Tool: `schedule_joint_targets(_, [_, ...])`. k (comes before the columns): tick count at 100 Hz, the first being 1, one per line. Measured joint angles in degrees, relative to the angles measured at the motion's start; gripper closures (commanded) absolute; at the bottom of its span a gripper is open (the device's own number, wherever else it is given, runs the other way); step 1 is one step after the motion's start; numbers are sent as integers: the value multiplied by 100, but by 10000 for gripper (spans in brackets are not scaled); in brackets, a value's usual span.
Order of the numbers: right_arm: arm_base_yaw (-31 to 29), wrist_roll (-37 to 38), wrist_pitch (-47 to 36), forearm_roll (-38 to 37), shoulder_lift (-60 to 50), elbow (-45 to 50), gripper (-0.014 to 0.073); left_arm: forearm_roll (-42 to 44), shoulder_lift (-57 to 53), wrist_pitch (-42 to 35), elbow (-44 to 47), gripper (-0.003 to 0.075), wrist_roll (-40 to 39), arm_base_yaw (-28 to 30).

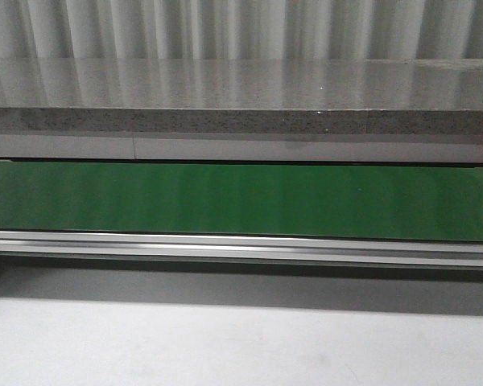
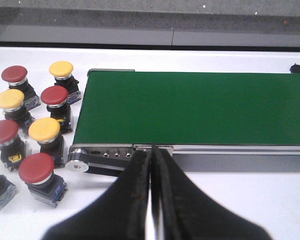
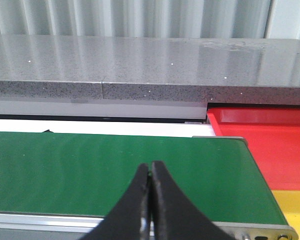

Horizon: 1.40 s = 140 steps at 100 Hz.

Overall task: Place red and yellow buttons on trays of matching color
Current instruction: 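Move the left gripper down over a red button on the table, then grasp the red button with the left gripper and lift it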

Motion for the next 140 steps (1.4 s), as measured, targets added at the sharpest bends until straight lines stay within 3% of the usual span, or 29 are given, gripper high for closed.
schedule_joint_targets(14, [0, 0, 0, 0, 0, 0, 659, 64, 860, 87, -426, 228, -300, 0])
schedule_joint_targets(21, [0, 0, 0, 0, 0, 0, 659, 104, 1275, 148, -619, 162, -456, 0])
schedule_joint_targets(46, [0, 0, 0, 0, 0, 0, 659, 655, 2784, 686, -1249, 211, -1214, 248])
schedule_joint_targets(98, [0, 0, 0, 0, 0, 0, 659, 131, 5175, 1183, -2148, 230, -1303, 2496])
schedule_joint_targets(140, [0, 0, 0, 0, 0, 0, 659, -481, 6405, 1149, -2425, 230, -1312, 2628])
